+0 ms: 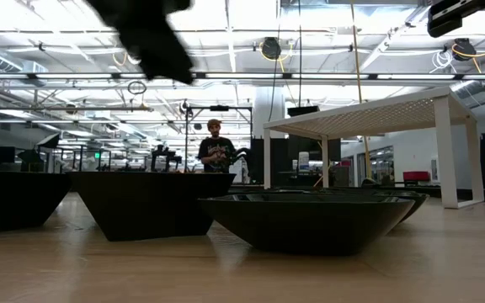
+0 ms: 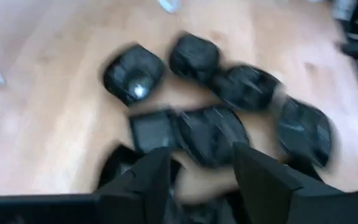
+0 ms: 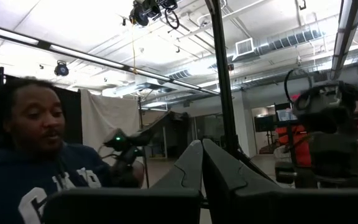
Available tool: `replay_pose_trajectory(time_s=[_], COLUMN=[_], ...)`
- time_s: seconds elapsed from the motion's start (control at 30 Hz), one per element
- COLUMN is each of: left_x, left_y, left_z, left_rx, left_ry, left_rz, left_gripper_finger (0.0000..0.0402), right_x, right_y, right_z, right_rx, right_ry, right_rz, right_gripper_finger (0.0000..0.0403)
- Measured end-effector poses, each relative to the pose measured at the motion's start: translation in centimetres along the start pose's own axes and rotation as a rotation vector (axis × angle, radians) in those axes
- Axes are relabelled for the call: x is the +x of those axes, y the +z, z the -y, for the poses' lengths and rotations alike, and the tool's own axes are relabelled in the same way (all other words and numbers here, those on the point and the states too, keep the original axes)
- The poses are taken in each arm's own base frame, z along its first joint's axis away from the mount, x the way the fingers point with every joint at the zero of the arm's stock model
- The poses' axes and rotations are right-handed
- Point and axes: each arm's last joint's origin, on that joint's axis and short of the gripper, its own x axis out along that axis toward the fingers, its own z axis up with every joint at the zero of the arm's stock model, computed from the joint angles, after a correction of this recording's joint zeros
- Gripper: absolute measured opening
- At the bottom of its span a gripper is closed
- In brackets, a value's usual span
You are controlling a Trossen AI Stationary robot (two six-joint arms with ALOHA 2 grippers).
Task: Pick & Place Mini shaped plates
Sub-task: Stack the black square plate on top of the other black square plates on the shelf
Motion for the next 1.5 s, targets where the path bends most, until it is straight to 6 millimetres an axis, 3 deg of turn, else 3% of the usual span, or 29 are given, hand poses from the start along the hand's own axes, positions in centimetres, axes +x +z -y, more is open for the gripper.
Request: replay_pose_trajectory(time_s=[0.13, 0.3, 0.47, 0.63, 0.87, 1.5], left_x=[3.7, 7.8, 10.7, 12.5, 14.1, 14.7], left_y=[2.6, 3.8, 3.2, 1.7, 0.3, -0.7], left_z=[-1.3, -3.7, -6.1, -7.0, -6.4, -6.5], left_rx=[0.055, 0.104, 0.049, -0.020, -0.007, 0.007], left_ry=[0.008, 0.049, 0.082, 0.017, -0.007, 0.066], left_rz=[-0.060, -0.149, -0.209, -0.288, -0.341, -0.392], left_gripper_finger=[0.0215, 0.0229, 0.0230, 0.0230, 0.0230, 0.0230], right_x=[0.0, 0.0, 0.0, 0.0, 0.0, 0.0], right_y=[0.0, 0.0, 0.0, 0.0, 0.0, 0.0], right_z=[0.0, 0.0, 0.0, 0.0, 0.0, 0.0], right_rx=[0.000, 0.000, 0.000, 0.000, 0.000, -0.001], right_ry=[0.000, 0.000, 0.000, 0.000, 0.000, 0.000], right_rz=[0.000, 0.000, 0.001, 0.001, 0.001, 0.002], right_gripper_finger=[0.0000, 0.0000, 0.0000, 0.0000, 0.0000, 0.0000])
